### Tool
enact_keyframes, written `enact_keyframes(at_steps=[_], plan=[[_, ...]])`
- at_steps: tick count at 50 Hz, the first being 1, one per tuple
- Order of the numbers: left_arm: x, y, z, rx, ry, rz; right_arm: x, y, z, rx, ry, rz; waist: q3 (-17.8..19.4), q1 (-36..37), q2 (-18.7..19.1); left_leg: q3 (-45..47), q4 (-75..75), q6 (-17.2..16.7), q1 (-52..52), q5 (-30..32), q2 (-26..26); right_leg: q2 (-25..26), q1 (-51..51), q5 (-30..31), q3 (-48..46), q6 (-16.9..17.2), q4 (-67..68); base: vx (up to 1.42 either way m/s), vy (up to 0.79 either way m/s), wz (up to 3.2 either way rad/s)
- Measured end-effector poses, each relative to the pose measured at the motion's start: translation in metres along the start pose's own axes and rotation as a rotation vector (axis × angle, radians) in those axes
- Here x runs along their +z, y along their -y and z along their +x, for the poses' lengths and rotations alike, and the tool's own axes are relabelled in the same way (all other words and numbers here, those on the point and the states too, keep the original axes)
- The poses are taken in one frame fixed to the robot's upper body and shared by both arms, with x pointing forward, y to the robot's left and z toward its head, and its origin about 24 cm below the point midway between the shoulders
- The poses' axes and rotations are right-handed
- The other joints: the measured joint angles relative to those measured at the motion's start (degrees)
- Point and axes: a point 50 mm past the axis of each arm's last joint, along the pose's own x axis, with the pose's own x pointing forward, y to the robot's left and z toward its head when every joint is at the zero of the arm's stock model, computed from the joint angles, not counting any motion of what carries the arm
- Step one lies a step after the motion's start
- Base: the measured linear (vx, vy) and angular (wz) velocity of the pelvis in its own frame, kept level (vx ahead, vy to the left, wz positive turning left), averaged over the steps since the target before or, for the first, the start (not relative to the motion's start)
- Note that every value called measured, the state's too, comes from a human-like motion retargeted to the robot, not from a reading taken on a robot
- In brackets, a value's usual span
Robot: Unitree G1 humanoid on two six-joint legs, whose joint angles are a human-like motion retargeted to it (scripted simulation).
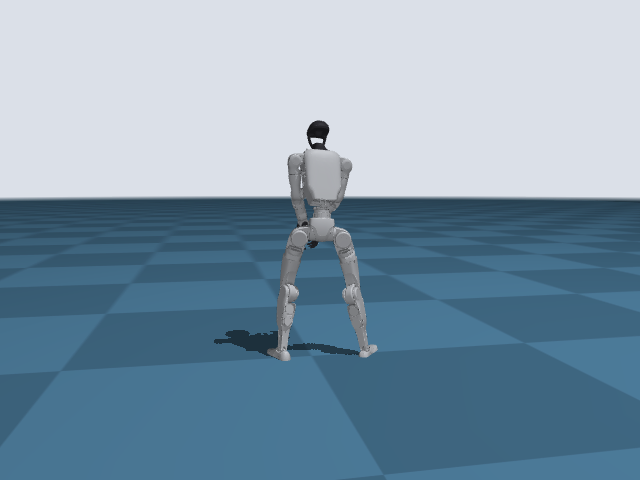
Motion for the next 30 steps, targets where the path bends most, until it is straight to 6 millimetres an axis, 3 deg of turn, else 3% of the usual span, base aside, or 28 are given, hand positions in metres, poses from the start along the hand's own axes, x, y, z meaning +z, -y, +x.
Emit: enact_keyframes(at_steps=[3, 6, 13, 15, 20, 22, 23, 26, 30], plan=[[-0.005, 0.006, -0.002, -0.009, -0.011, 0.064, -0.01, 0.011, 0.0, -0.02, -0.026, 0.06, -1.5, -5.8, -0.7, 2.0, -0.2, 0.1, 1.7, 1.7, 1.9, 1.8, -0.9, -0.7, 2.9, -1.0, 0.3, -0.01, -0.34, -0.85], [0.004, 0.013, -0.003, -0.008, 0.016, 0.058, -0.004, 0.02, 0.003, -0.039, 0.006, 0.082, -2.7, -10.7, -2.2, 4.7, -2.9, 2.4, 4.4, 4.4, 2.0, 2.7, -2.6, -1.2, 6.4, -1.4, 1.2, 0.0, -0.33, -0.96], [0.037, 0.027, 0.0, -0.138, 0.074, 0.048, 0.032, 0.039, 0.009, -0.05, 0.156, 0.096, -5.0, -20.8, -4.2, 10.0, -0.9, 4.4, 7.8, 5.7, 5.1, 5.8, -4.0, -2.7, 11.6, 0.5, 3.5, 0.02, -0.26, -0.71], [0.051, 0.035, -0.001, -0.179, 0.105, 0.054, 0.047, 0.045, 0.01, -0.048, 0.218, 0.103, -5.3, -23.1, -5.2, 11.6, 0.5, 6.1, 7.8, 5.0, 5.7, 5.3, -7.0, -4.5, 12.2, 3.6, 9.3, -0.01, -0.16, -0.39], [0.102, 0.062, -0.012, -0.217, 0.255, 0.051, 0.096, 0.065, 0.011, -0.142, 0.375, 0.097, -1.9, -27.5, -6.3, 14.7, -3.5, 5.5, 10.0, 6.6, 5.4, 7.3, -4.4, -1.6, 12.8, 4.8, 2.5, -0.11, -0.11, -0.16], [0.118, 0.075, -0.019, -0.245, 0.301, 0.062, 0.115, 0.076, 0.011, -0.168, 0.426, 0.115, 0.2, -28.0, -7.5, 15.4, -4.8, 4.9, 10.3, 6.4, 5.5, 6.5, -8.7, -4.3, 13.0, 10.5, 11.0, -0.15, -0.11, 0.07], [0.122, 0.079, -0.021, -0.25, 0.312, 0.072, 0.12, 0.079, 0.011, -0.172, 0.434, 0.125, 1.0, -28.2, -7.6, 15.6, -5.5, 4.6, 10.0, 6.7, 5.8, 7.1, -9.2, -4.3, 12.6, 10.5, 10.9, -0.17, -0.1, 0.16], [0.127, 0.088, -0.024, -0.244, 0.312, 0.121, 0.124, 0.085, 0.014, -0.164, 0.411, 0.177, 4.0, -28.4, -7.4, 15.3, -7.2, 4.0, 9.3, 6.8, 5.7, 7.0, -9.4, -4.4, 10.9, 10.5, 10.2, -0.16, 0.0, 0.36], [0.114, 0.087, -0.02, -0.169, 0.245, 0.185, 0.108, 0.078, 0.02, -0.127, 0.295, 0.264, 7.9, -27.0, -5.6, 14.0, -9.6, 3.0, 8.7, 7.0, 5.0, 6.3, -9.0, -4.7, 8.6, 9.8, 9.5, -0.14, 0.08, 0.41]])
